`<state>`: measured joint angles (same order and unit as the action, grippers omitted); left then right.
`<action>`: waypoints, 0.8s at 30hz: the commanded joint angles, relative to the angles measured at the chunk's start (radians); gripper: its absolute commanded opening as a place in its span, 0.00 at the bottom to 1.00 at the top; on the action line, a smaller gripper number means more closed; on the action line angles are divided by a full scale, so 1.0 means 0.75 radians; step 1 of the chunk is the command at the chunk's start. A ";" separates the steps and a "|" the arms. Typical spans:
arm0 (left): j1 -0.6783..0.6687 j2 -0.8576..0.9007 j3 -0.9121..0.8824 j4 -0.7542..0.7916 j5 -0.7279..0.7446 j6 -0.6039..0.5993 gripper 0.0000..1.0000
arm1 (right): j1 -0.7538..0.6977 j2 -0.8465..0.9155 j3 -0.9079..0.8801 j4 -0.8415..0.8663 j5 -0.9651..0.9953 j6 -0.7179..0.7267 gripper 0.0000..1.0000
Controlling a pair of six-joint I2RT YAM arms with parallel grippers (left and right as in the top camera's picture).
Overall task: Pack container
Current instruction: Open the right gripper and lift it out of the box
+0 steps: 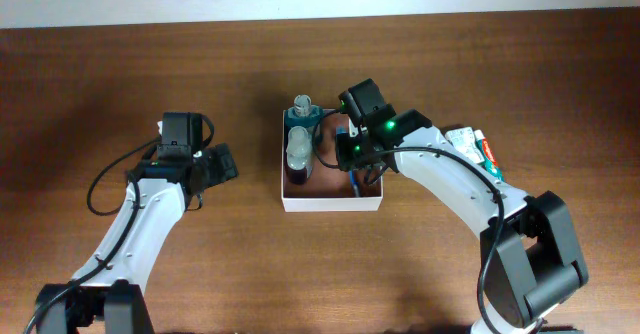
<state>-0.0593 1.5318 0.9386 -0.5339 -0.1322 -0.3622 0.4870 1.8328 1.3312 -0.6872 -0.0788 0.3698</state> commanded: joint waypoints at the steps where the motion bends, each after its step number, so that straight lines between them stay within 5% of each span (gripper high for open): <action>1: 0.005 0.010 -0.007 -0.001 -0.009 0.012 1.00 | 0.008 0.012 -0.014 -0.001 0.011 0.007 0.22; 15: 0.005 0.010 -0.007 -0.001 -0.009 0.012 1.00 | -0.075 -0.194 0.133 -0.128 -0.084 -0.063 0.22; 24: 0.005 0.010 -0.007 -0.001 -0.009 0.012 0.99 | -0.416 -0.391 0.138 -0.396 -0.055 -0.231 0.23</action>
<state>-0.0593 1.5318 0.9386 -0.5339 -0.1322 -0.3622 0.2523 1.5677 1.4250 -0.9478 -0.1387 0.2668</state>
